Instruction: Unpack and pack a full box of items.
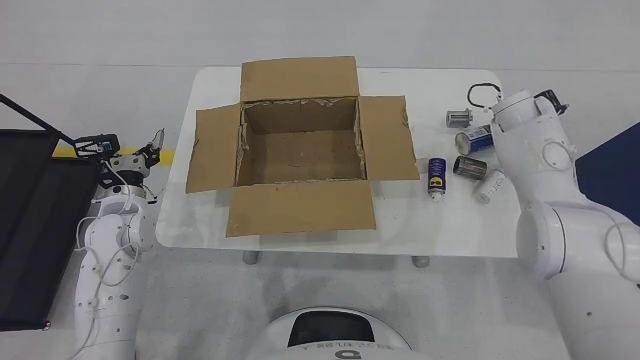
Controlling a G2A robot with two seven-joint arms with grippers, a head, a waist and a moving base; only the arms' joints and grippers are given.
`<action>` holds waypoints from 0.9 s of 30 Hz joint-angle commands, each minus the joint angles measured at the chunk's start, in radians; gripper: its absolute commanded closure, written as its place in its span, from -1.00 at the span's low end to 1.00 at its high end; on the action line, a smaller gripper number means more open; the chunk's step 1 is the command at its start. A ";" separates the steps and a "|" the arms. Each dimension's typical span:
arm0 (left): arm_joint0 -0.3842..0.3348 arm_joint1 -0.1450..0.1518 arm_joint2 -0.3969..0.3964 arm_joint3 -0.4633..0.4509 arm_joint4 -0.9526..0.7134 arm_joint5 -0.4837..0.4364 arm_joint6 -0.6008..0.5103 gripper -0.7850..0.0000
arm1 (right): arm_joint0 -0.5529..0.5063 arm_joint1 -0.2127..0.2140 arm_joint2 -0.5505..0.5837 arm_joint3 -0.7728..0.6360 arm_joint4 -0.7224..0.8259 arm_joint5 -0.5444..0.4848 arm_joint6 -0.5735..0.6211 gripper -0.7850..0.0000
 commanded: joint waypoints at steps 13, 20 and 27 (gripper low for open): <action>0.000 0.000 0.000 0.000 0.000 0.000 0.000 -1.00 | -0.020 0.014 0.005 -0.037 0.005 -0.013 0.018 1.00; 0.000 0.000 0.000 0.000 0.000 0.000 0.000 -1.00 | -0.053 0.033 0.028 -0.091 0.022 -0.037 0.028 1.00; 0.000 0.000 0.000 0.000 0.000 0.000 0.000 -1.00 | -0.119 0.050 0.053 -0.200 0.036 -0.061 0.047 1.00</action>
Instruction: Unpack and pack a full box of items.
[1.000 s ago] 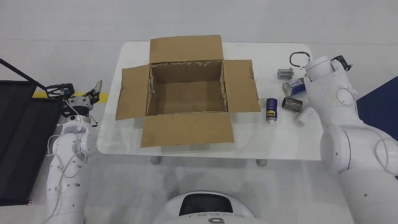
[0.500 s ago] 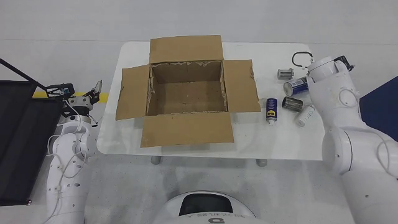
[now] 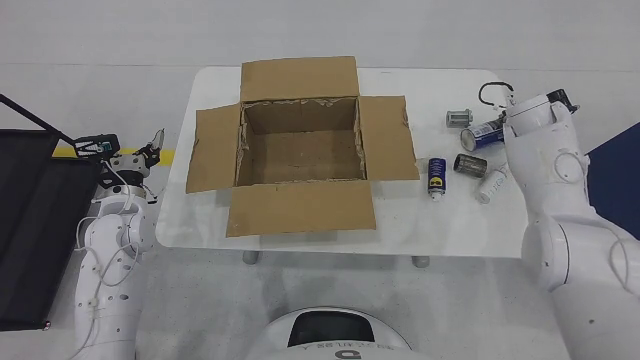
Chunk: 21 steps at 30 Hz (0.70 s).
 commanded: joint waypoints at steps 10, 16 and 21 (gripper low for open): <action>0.000 0.000 0.000 0.000 0.000 0.000 0.000 -1.00 | -0.288 0.039 0.148 -0.459 0.127 -0.056 0.035 1.00; 0.000 0.000 0.000 0.000 0.000 0.000 0.000 -1.00 | -0.524 0.049 0.299 -0.795 0.295 -0.103 0.069 1.00; 0.000 0.000 0.000 0.000 0.000 0.000 0.000 -1.00 | -0.644 0.050 0.393 -0.934 0.444 -0.165 0.118 1.00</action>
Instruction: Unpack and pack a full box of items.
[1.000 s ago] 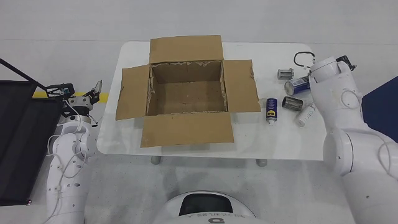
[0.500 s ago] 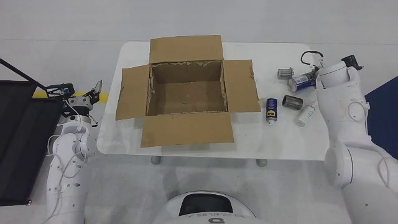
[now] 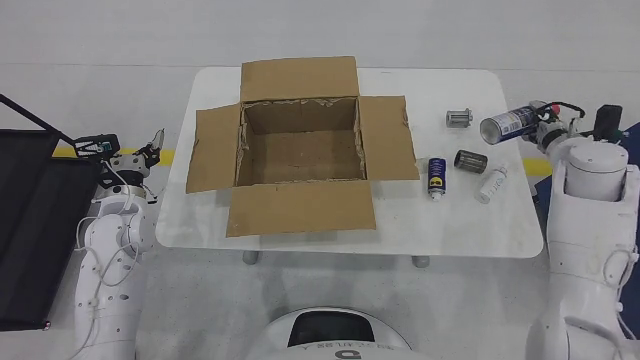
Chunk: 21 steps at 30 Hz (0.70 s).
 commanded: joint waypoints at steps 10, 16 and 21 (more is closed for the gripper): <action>0.000 0.000 0.000 0.000 0.000 0.000 0.000 -1.00 | -0.075 0.010 0.105 -0.060 0.199 -0.097 0.137 1.00; 0.000 0.000 0.000 0.000 0.000 0.000 0.000 -1.00 | -0.075 0.010 0.105 -0.060 0.199 -0.097 0.137 1.00; 0.000 0.000 0.000 0.000 0.000 0.000 0.000 -1.00 | -0.078 0.009 0.098 -0.051 0.220 -0.099 0.143 1.00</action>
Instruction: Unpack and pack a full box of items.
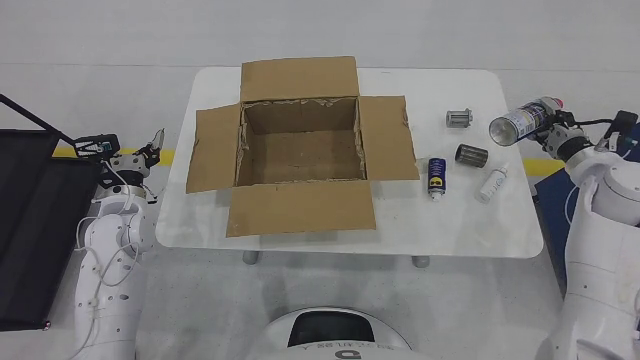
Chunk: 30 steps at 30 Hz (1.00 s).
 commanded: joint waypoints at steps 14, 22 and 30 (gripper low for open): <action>0.000 0.000 0.000 0.000 0.000 0.000 0.000 -1.00 | 0.252 -0.026 -0.346 0.102 0.139 -0.100 0.128 1.00; 0.000 0.000 0.000 0.000 0.000 0.000 0.000 -1.00 | 0.325 -0.049 -0.575 0.073 0.084 -0.126 0.158 1.00; 0.000 0.000 0.000 0.000 0.000 0.000 0.000 -1.00 | 0.350 -0.065 -0.735 0.045 -0.004 -0.137 0.126 1.00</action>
